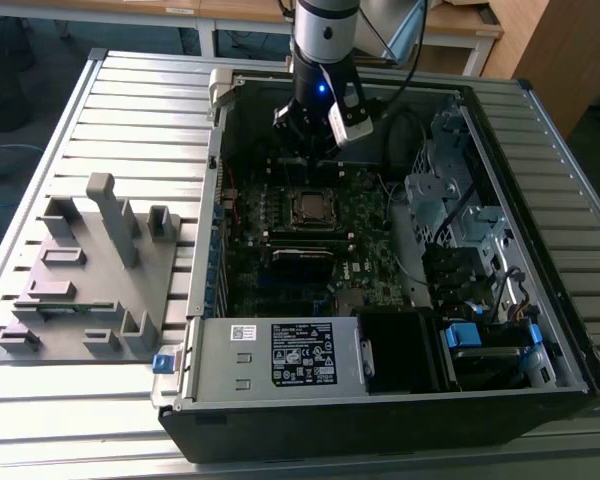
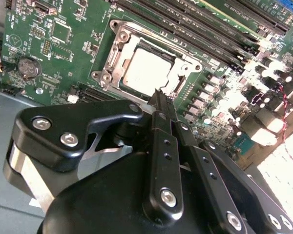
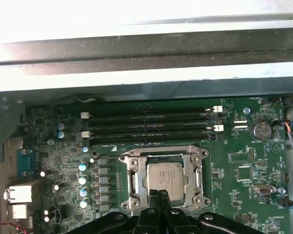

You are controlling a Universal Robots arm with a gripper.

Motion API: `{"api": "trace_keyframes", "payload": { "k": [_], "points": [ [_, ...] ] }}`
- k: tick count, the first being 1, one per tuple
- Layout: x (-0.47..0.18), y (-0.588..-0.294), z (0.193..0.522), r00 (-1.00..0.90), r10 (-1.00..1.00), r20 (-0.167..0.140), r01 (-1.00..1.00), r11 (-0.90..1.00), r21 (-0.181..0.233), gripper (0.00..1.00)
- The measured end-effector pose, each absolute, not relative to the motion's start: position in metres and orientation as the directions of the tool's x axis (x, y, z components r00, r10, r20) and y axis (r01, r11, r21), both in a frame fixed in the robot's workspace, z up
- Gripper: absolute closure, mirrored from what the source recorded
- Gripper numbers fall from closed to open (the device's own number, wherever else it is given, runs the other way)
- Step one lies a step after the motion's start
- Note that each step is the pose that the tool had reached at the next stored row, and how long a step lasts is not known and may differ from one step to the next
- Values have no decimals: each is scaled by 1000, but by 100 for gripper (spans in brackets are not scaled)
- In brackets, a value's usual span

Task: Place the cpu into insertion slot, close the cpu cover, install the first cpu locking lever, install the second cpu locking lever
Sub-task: 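Install the first cpu locking lever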

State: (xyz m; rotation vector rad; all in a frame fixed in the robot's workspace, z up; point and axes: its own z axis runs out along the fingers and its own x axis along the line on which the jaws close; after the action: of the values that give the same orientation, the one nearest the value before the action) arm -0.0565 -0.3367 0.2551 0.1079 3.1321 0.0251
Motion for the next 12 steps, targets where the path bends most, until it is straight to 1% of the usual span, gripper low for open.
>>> {"api": "trace_keyframes", "payload": {
  "k": [12],
  "points": [
    [-86, -338, 254, -998, 69, -9, 69, 997, 16, 90]
  ]
}}
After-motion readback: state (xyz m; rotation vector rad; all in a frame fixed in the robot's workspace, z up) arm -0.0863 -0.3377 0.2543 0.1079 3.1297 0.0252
